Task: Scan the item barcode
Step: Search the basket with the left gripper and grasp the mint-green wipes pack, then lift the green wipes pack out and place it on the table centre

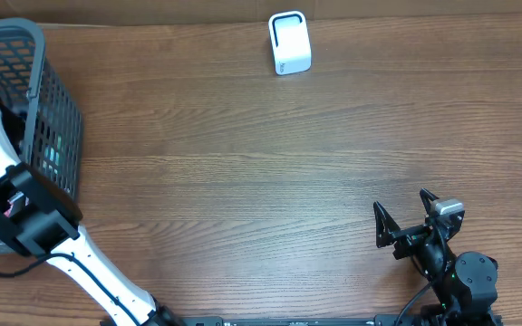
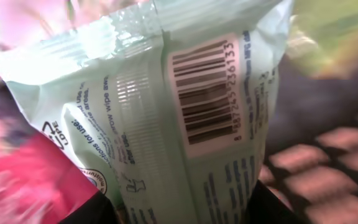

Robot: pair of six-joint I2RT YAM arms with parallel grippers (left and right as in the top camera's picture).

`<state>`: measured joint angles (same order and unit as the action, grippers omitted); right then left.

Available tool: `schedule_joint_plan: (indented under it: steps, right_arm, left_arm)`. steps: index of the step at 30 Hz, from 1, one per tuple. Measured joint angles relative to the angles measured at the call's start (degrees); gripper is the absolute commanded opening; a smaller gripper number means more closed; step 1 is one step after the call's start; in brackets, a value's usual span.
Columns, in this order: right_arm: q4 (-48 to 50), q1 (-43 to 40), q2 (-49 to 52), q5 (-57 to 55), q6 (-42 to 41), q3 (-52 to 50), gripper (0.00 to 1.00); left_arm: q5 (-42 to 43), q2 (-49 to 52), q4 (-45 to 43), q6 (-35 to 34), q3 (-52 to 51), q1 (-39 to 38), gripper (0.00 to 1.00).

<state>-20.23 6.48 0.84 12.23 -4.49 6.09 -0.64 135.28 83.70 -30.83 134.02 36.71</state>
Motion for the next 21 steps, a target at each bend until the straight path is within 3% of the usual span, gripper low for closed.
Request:
schedule_joint_plan:
  steps: [12,21]
  right_arm:
    - [0.0,0.0,0.0,0.0,0.0,0.0,1.00]
    - [0.0,0.0,0.0,0.0,0.0,0.0,1.00]
  left_arm:
    - [2.2,-0.1,12.9,6.1,31.2,0.0,0.43]
    - [8.9,-6.3,13.0,13.7,37.6,-3.7,0.43]
